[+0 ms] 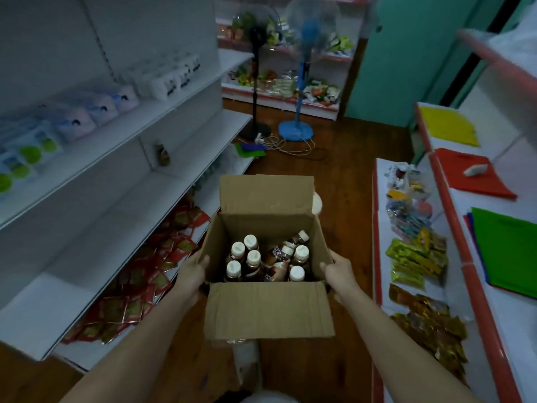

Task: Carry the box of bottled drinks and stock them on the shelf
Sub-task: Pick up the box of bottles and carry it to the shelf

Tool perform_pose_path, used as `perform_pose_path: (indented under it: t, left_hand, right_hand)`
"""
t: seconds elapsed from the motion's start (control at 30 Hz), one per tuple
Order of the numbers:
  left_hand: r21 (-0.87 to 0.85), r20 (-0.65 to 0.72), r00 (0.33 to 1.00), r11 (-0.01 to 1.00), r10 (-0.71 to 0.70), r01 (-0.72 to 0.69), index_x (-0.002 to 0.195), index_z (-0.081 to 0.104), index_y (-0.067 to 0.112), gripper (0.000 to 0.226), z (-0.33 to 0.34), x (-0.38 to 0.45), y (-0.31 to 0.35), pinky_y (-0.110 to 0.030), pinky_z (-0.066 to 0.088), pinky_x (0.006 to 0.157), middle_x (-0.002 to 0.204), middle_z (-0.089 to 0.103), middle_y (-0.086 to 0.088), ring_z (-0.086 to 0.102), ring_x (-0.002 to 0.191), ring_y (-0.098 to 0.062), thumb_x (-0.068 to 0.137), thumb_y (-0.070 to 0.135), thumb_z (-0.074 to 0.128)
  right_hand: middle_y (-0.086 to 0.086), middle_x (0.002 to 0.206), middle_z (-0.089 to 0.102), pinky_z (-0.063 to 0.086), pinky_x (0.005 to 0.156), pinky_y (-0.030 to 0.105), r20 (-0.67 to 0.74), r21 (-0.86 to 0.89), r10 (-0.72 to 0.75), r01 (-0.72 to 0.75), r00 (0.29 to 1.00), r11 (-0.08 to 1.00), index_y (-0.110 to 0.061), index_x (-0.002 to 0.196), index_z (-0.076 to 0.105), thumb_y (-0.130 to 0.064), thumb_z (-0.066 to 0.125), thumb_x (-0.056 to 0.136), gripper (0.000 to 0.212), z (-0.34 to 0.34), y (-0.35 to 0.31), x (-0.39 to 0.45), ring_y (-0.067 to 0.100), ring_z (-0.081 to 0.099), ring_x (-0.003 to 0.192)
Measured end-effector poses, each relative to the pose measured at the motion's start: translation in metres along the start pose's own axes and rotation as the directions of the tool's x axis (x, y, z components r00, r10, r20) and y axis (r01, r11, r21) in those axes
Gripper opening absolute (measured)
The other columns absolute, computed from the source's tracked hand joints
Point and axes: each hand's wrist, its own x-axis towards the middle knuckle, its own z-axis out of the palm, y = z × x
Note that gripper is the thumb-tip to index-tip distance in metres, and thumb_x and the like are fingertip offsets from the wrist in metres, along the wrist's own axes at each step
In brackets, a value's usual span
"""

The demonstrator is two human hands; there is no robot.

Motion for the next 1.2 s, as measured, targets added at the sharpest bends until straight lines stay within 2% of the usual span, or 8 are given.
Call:
perform_pose_path:
  t: [0.1, 0.33, 0.5, 0.6, 0.73, 0.9, 1.07, 1.2]
  left_hand:
    - [0.005, -0.003, 1.000, 1.000, -0.009, 0.009, 0.102, 0.069, 0.030, 0.029, 0.020, 0.063, 0.027, -0.033, 0.054, 0.063, 0.102, 0.072, -0.002, 0.068, 0.090, -0.021, 0.100, 0.013, 0.046]
    - [0.057, -0.022, 1.000, 0.998, -0.012, 0.013, 0.114, 0.067, 0.021, 0.025, 0.070, 0.189, 0.093, -0.035, 0.053, 0.070, 0.098, 0.071, -0.002, 0.067, 0.089, -0.021, 0.099, 0.014, 0.048]
    - [0.073, -0.051, 0.998, 0.997, -0.019, 0.023, 0.087, 0.073, 0.043, 0.044, 0.109, 0.268, 0.133, -0.031, 0.053, 0.069, 0.087, 0.071, 0.011, 0.068, 0.083, -0.012, 0.100, 0.012, 0.046]
    - [0.004, -0.097, 0.995, 1.000, -0.006, 0.006, 0.125, 0.062, 0.023, 0.034, 0.131, 0.313, 0.146, -0.035, 0.053, 0.077, 0.109, 0.068, -0.006, 0.065, 0.094, -0.023, 0.100, 0.008, 0.043]
    - [-0.102, -0.167, 0.983, 0.993, -0.074, 0.058, 0.139, 0.047, 0.013, 0.038, 0.151, 0.358, 0.172, -0.054, 0.048, 0.096, 0.125, 0.060, -0.016, 0.060, 0.110, -0.034, 0.102, 0.010, 0.041]
    - [-0.172, -0.274, 0.952, 0.981, -0.135, 0.089, 0.143, 0.042, 0.017, 0.041, 0.163, 0.405, 0.210, -0.059, 0.045, 0.099, 0.133, 0.055, -0.017, 0.055, 0.118, -0.038, 0.102, 0.014, 0.041]
    - [-0.109, -0.387, 0.917, 0.993, -0.093, 0.054, 0.139, 0.049, 0.012, 0.038, 0.158, 0.462, 0.233, -0.028, 0.050, 0.058, 0.127, 0.060, -0.017, 0.061, 0.096, -0.027, 0.102, 0.015, 0.041]
    - [-0.158, -0.395, 0.910, 0.985, -0.128, 0.071, 0.135, 0.053, 0.016, 0.035, 0.142, 0.507, 0.234, -0.029, 0.053, 0.059, 0.117, 0.065, -0.013, 0.064, 0.089, -0.025, 0.103, 0.016, 0.040]
  right_hand:
    - [-0.002, 0.112, 0.061, 0.049, 0.092, 0.033, -0.005, 0.000, 0.021, -0.021, 1.000, 1.000, -0.019, 0.138, 0.052, 0.005, 0.045, 0.092, 0.052, 0.018, -0.026, 0.062, 0.017, 0.057, 0.102]
    - [-0.001, 0.114, 0.061, 0.049, 0.100, 0.039, -0.033, 0.003, 0.054, -0.053, 0.998, 0.999, -0.017, 0.137, 0.053, 0.004, 0.047, 0.093, 0.049, 0.046, -0.088, 0.194, 0.018, 0.057, 0.105]
    - [-0.001, 0.118, 0.062, 0.048, 0.103, 0.047, 0.013, -0.024, 0.055, -0.054, 0.998, 0.998, -0.017, 0.138, 0.052, 0.004, 0.047, 0.092, 0.050, 0.063, -0.126, 0.303, 0.022, 0.058, 0.112]
    - [-0.003, 0.113, 0.064, 0.052, 0.097, 0.043, 0.078, -0.019, 0.063, -0.061, 0.995, 0.998, -0.020, 0.134, 0.056, 0.005, 0.046, 0.092, 0.050, 0.079, -0.144, 0.377, 0.018, 0.061, 0.101]
    - [-0.018, 0.089, 0.070, 0.055, 0.066, 0.022, 0.181, -0.034, 0.051, -0.046, 0.982, 0.998, -0.031, 0.120, 0.065, 0.002, 0.046, 0.091, 0.048, 0.099, -0.171, 0.453, 0.008, 0.065, 0.089]
    - [-0.008, 0.101, 0.070, 0.056, 0.091, 0.041, 0.305, -0.064, 0.058, -0.040, 0.950, 0.997, -0.027, 0.124, 0.063, 0.003, 0.044, 0.092, 0.048, 0.134, -0.218, 0.534, 0.018, 0.065, 0.102]
    - [-0.016, 0.088, 0.067, 0.056, 0.083, 0.035, 0.337, -0.086, 0.070, -0.044, 0.939, 0.995, -0.027, 0.123, 0.062, 0.004, 0.046, 0.092, 0.047, 0.187, -0.247, 0.594, 0.012, 0.065, 0.092]
    - [-0.008, 0.100, 0.069, 0.055, 0.089, 0.037, 0.352, -0.136, 0.102, -0.057, 0.931, 0.989, -0.026, 0.129, 0.059, 0.004, 0.046, 0.092, 0.050, 0.230, -0.257, 0.627, 0.016, 0.065, 0.099]
